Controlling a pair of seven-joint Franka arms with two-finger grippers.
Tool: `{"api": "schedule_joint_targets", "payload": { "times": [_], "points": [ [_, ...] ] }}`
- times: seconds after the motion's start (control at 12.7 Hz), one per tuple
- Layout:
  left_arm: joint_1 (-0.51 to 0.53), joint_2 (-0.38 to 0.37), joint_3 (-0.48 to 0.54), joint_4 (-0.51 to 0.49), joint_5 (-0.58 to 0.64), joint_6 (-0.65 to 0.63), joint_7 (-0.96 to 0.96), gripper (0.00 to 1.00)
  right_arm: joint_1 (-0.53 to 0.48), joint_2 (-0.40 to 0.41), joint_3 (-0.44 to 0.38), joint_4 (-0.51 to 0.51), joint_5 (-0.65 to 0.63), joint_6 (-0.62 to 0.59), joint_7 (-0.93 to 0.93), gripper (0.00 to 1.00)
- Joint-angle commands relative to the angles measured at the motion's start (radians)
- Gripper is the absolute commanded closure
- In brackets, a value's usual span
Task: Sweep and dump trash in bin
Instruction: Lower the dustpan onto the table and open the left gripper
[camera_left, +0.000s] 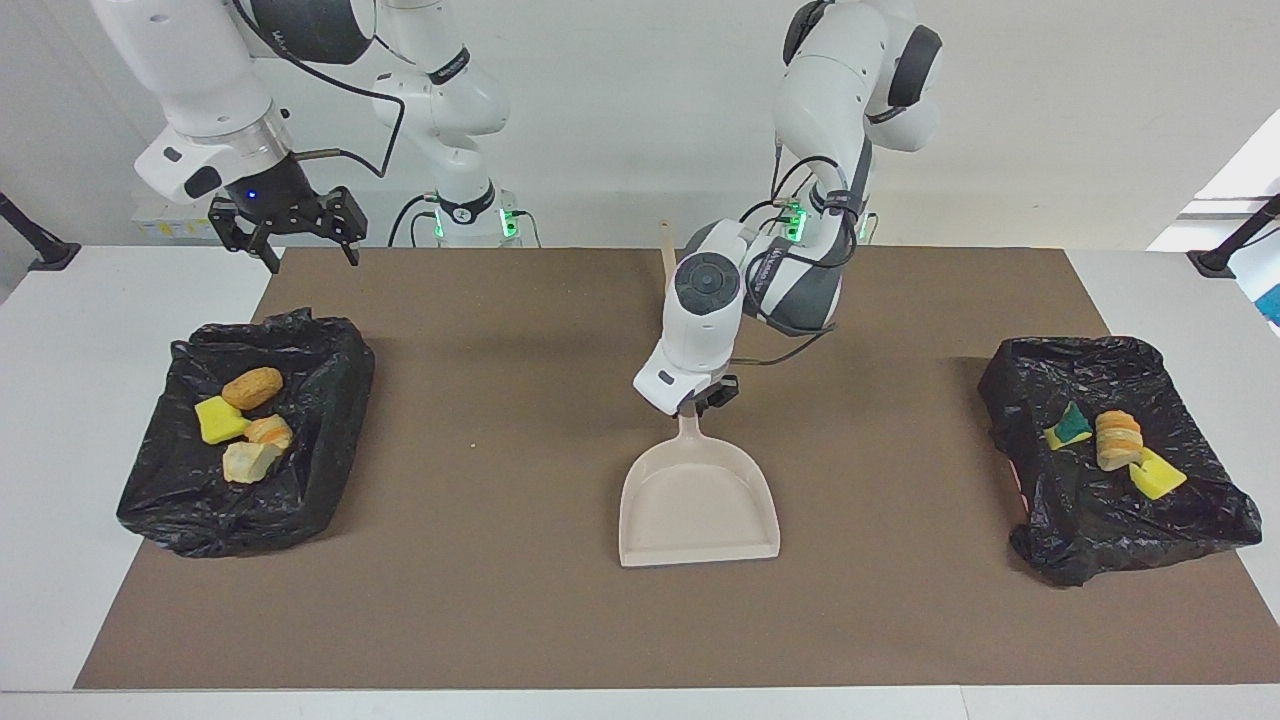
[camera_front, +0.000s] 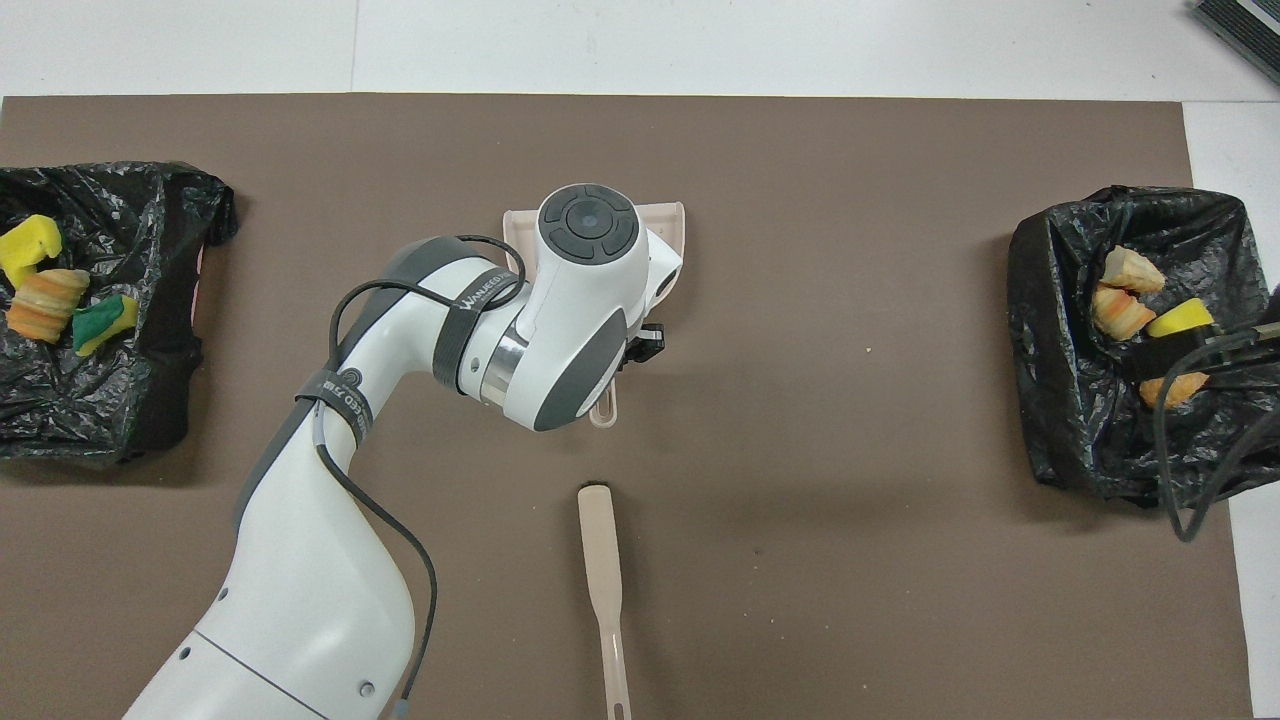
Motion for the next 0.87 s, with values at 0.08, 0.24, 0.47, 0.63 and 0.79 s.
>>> {"api": "schedule_joint_targets", "payload": {
  "times": [0.08, 0.24, 0.47, 0.63, 0.79],
  "points": [
    [-0.006, -0.065, 0.021, -0.017, 0.000, -0.006, 0.014, 0.30, -0.006, -0.007, 0.004, 0.003, 0.005, -0.007, -0.019, 0.00],
    [0.001, -0.147, 0.030, -0.072, 0.022, -0.008, 0.089, 0.18, -0.006, -0.007, 0.006, 0.003, 0.005, -0.007, -0.019, 0.00],
    [0.006, -0.248, 0.056, -0.141, 0.154, -0.012, 0.119, 0.00, -0.006, -0.006, 0.006, 0.004, 0.005, -0.007, -0.017, 0.00],
    [0.073, -0.360, 0.053, -0.190, 0.160, -0.012, 0.168, 0.00, -0.006, -0.007, 0.006, 0.003, 0.003, -0.007, -0.019, 0.00],
    [0.139, -0.490, 0.051, -0.247, 0.158, -0.076, 0.296, 0.00, -0.006, -0.007, 0.006, 0.003, 0.005, -0.007, -0.019, 0.00]
  ]
}}
